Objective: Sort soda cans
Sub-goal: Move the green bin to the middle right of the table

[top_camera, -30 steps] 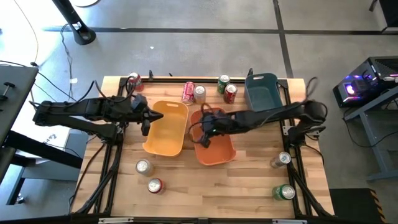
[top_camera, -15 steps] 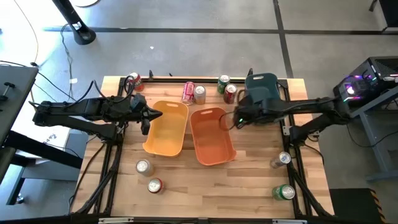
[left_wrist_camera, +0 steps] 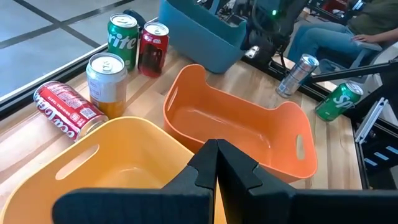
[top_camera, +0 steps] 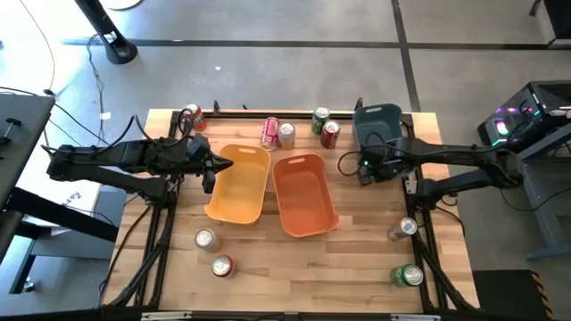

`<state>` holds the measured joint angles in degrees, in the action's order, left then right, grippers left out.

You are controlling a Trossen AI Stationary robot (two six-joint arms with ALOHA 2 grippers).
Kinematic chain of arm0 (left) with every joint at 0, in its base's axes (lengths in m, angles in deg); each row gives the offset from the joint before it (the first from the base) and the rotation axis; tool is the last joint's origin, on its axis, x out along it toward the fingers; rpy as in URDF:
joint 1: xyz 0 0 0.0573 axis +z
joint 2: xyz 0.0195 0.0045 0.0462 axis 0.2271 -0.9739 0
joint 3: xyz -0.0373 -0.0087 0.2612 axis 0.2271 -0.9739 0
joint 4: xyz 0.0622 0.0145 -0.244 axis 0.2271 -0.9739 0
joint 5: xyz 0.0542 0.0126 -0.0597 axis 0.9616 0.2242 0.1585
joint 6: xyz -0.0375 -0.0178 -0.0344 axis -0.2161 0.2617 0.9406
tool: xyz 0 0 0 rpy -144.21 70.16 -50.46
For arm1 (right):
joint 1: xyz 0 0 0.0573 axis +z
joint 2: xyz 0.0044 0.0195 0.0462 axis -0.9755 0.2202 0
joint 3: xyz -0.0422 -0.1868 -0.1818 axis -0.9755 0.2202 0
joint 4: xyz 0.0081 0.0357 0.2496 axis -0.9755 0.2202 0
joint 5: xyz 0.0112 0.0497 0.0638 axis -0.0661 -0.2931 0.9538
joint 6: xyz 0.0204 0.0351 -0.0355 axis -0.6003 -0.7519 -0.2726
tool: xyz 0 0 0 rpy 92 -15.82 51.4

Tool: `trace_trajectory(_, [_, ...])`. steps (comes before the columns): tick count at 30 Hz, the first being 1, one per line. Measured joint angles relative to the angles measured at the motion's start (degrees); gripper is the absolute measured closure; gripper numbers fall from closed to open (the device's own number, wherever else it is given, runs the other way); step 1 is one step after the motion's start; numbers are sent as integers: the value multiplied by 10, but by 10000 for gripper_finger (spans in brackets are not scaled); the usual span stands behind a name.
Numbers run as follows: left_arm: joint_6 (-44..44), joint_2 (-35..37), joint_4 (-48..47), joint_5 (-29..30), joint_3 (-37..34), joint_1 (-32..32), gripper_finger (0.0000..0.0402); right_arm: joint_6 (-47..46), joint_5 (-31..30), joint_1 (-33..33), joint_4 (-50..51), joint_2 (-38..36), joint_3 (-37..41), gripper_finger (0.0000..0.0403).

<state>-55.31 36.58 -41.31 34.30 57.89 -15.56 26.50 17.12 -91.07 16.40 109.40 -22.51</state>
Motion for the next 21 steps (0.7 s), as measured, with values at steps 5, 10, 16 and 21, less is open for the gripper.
trace_trajectory(5, [4, 0, 0, 0, 0, 0, 402, -48, 37, 62, -128, 2, 34, 403])
trace_trajectory(10, [13, 0, 0, 0, 0, 0, 401, -111, 43, 138, -169, 2, 36, 403])
trace_trajectory(16, [12, 0, 0, 1, 0, 0, 401, -187, 44, 223, -236, 2, 34, 403])
trace_trajectory(21, [0, 0, 2, 13, 0, 0, 401, -217, -4, 272, -250, 2, 21, 403])
